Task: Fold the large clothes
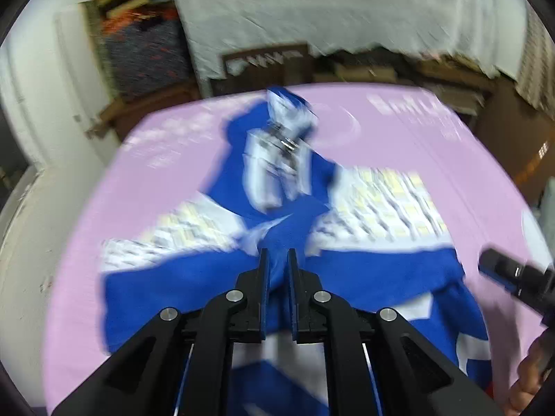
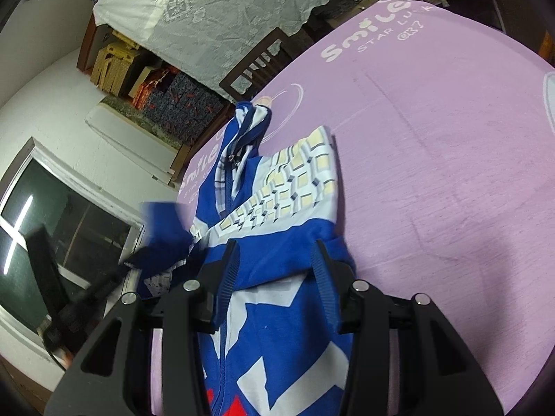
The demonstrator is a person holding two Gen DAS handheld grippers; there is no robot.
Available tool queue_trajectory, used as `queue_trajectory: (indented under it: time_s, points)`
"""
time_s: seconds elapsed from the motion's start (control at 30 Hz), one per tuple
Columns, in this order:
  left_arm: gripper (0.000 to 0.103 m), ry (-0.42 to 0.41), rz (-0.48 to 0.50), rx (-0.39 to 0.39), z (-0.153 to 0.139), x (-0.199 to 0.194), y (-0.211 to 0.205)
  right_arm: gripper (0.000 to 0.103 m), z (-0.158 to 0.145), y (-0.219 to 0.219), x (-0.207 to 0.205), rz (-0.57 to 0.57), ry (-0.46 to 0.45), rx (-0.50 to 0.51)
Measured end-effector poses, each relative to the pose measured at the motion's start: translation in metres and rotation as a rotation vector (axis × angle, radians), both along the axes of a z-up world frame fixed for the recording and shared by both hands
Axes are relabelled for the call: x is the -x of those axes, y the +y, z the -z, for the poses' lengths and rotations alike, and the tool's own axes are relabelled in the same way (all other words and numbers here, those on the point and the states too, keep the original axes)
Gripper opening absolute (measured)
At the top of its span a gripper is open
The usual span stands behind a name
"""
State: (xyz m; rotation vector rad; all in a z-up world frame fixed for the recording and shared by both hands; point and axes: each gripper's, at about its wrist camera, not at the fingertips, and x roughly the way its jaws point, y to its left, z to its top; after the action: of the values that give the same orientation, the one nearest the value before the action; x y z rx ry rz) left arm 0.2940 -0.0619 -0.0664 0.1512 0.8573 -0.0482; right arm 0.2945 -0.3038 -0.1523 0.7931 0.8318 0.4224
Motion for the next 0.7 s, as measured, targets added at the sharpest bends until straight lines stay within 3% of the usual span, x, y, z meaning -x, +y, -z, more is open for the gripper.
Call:
queue_trajectory:
  time_s: [0.13,0.23,0.3,0.37,0.5,0.7]
  points:
    - [0.010,0.067,0.030,-0.019,0.040,-0.005,-0.019,0.044,0.005,-0.006,-0.004,0.019,0.019,-0.009]
    - [0.018,0.057,0.061,0.011,0.031,0.006,-0.012,0.044,0.007,-0.007,-0.006,0.018,0.024,-0.012]
    - [0.055,0.014,0.061,0.033,0.013,0.022,0.007,0.044,0.006,-0.005,-0.006,0.007,0.015,-0.014]
    - [0.068,-0.047,0.036,0.026,-0.001,0.035,0.023,0.043,0.004,0.000,-0.005,-0.015,-0.006,-0.011]
    - [0.077,-0.105,-0.052,0.005,-0.016,0.057,0.078,0.043,-0.005,0.015,-0.001,-0.077,-0.070,-0.003]
    - [0.077,-0.045,-0.145,0.040,0.003,0.063,0.157,0.043,-0.015,0.049,-0.006,-0.174,-0.103,0.026]
